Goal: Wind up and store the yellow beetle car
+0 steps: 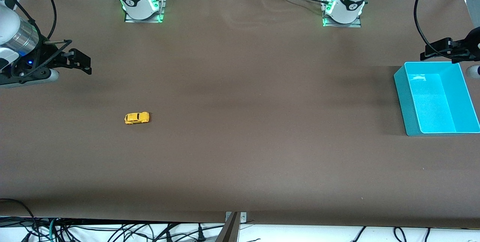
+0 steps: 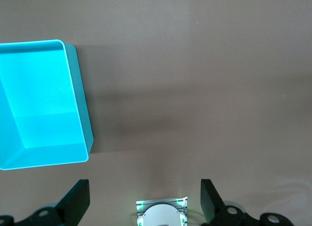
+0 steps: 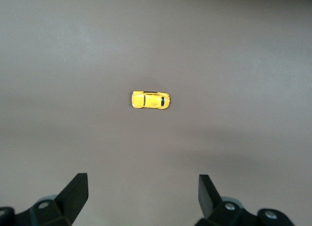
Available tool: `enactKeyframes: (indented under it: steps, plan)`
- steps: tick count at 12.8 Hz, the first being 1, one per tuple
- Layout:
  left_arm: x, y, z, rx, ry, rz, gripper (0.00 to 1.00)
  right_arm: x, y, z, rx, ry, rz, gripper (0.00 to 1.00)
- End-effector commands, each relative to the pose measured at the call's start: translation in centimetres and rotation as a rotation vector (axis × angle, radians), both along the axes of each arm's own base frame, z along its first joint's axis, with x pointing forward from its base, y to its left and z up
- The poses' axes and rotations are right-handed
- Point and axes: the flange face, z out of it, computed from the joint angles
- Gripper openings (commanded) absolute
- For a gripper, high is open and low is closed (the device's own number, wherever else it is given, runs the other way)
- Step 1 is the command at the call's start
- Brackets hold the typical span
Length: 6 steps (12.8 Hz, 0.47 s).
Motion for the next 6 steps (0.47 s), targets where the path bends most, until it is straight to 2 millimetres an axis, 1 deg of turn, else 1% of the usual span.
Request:
enactKeyframes:
  steps: [1, 4, 6]
  plan:
    - [0.3, 0.1, 0.4, 0.017, -0.011, -0.023, 1.0, -0.8, -0.1, 0.3, -0.002, 0.008, 0.011, 1.0]
    - [0.5, 0.2, 0.1, 0.017, -0.004, -0.021, 1.0, -0.8, 0.0, -0.5, 0.0, 0.022, 0.012, 1.0]
    - [0.6, 0.2, 0.1, 0.018, -0.01, -0.02, 1.0, -0.8, 0.2, -1.5, -0.003, 0.041, 0.035, 1.0]
